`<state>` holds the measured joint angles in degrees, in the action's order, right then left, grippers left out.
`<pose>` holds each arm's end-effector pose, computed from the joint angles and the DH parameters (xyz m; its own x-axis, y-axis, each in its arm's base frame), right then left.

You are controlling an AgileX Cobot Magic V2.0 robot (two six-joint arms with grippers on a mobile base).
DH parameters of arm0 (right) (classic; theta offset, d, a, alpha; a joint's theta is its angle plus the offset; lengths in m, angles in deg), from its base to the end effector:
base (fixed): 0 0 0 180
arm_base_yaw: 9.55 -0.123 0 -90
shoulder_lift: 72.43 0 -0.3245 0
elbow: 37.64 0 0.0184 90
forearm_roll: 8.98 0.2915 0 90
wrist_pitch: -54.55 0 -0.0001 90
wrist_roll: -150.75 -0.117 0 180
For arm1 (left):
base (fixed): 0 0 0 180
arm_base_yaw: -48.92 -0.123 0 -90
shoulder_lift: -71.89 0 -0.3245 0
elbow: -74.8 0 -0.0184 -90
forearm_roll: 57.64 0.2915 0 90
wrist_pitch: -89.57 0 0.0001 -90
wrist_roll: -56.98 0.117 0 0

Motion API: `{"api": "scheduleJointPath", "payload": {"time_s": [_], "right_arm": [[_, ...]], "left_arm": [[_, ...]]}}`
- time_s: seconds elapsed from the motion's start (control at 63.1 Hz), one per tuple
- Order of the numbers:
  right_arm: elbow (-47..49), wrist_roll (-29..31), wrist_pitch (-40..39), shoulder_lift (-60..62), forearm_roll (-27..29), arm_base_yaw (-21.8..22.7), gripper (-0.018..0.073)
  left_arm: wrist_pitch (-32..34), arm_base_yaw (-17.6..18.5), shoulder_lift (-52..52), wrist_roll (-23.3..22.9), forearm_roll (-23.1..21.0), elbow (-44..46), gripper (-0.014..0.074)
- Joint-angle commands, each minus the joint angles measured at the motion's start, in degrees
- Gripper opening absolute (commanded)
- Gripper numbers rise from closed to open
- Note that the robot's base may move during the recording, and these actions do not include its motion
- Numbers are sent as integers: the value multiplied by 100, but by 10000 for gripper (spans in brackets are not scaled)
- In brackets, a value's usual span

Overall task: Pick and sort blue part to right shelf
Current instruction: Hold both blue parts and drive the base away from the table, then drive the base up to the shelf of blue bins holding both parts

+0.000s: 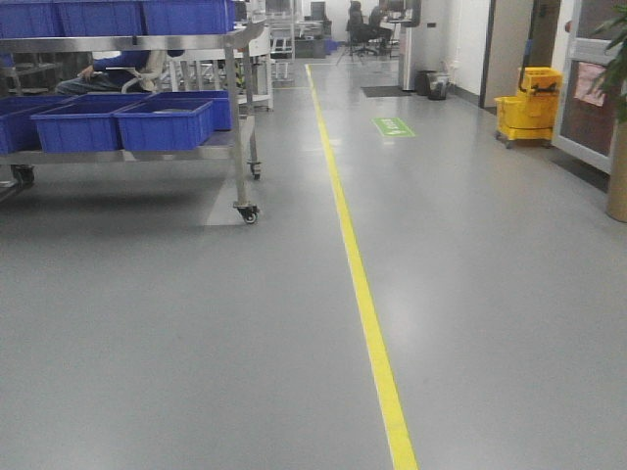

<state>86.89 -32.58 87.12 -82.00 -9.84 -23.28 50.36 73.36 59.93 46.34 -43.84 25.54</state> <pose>0.0512 0.0115 0.3011 -0.1389 0.0129 -0.9902 -0.2235 0.9737 0.0440 0.0466 -0.0018 0.3273 -0.1513 0.0713 -0.9859 0.2740 0.9613 0.0275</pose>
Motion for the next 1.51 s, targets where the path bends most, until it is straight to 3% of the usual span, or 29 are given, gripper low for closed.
{"api": "scheduleJointPath", "payload": {"time_s": [0.0,1.49], "right_arm": [[145,71,-532,-73,-55,10,230],[145,71,-546,-73,-55,10,230]], "left_arm": [[501,39,-77,6,38,151,312],[501,39,-77,6,13,151,312]]}}
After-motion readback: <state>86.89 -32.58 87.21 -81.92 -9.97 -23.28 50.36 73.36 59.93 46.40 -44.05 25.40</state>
